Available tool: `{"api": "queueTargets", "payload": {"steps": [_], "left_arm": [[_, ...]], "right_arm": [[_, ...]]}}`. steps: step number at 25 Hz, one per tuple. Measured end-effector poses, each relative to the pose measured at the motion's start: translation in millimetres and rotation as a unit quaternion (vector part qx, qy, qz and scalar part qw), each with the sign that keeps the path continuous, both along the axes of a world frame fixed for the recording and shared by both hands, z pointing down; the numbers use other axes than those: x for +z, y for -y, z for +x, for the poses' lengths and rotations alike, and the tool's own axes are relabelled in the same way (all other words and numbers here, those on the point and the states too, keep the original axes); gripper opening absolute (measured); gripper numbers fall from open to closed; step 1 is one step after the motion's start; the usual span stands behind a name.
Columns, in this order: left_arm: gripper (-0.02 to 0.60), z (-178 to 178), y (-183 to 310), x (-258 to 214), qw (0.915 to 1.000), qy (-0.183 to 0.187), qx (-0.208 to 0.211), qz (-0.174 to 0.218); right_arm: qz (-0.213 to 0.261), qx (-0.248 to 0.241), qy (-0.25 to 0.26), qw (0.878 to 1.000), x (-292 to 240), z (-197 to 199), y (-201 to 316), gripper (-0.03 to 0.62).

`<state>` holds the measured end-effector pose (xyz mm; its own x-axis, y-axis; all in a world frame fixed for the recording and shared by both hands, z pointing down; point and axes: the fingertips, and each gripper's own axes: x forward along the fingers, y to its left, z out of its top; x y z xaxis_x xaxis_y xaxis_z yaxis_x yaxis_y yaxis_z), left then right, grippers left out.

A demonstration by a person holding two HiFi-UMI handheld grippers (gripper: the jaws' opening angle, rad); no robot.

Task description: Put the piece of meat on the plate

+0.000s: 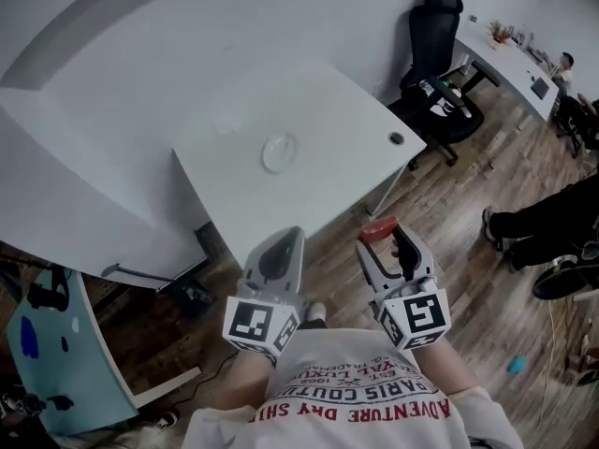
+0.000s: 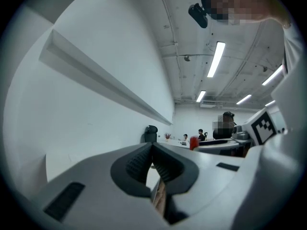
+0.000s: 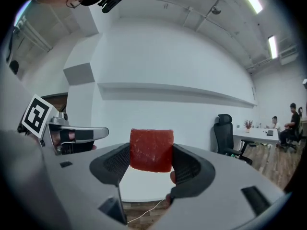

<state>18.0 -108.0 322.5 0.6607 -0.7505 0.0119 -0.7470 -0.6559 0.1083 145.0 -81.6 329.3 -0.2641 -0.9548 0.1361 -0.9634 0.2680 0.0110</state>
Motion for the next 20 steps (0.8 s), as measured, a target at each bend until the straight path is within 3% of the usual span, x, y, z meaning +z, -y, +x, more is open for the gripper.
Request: {"api": "queueTargets", "payload": {"steps": [10,20], "left_arm": [[0.006,-44.9,80.5,12.1,0.999,0.004,-0.044,-0.012],[0.006,-60.6,155.9,25.8,0.9905,0.015,-0.135,-0.024]], "right_arm": [[-0.01,-0.051,-0.009,0.999,8.6,-49.3,92.1,0.276],[-0.033,-0.129,-0.002,0.991,29.4,-60.3,187.5,0.276]]}}
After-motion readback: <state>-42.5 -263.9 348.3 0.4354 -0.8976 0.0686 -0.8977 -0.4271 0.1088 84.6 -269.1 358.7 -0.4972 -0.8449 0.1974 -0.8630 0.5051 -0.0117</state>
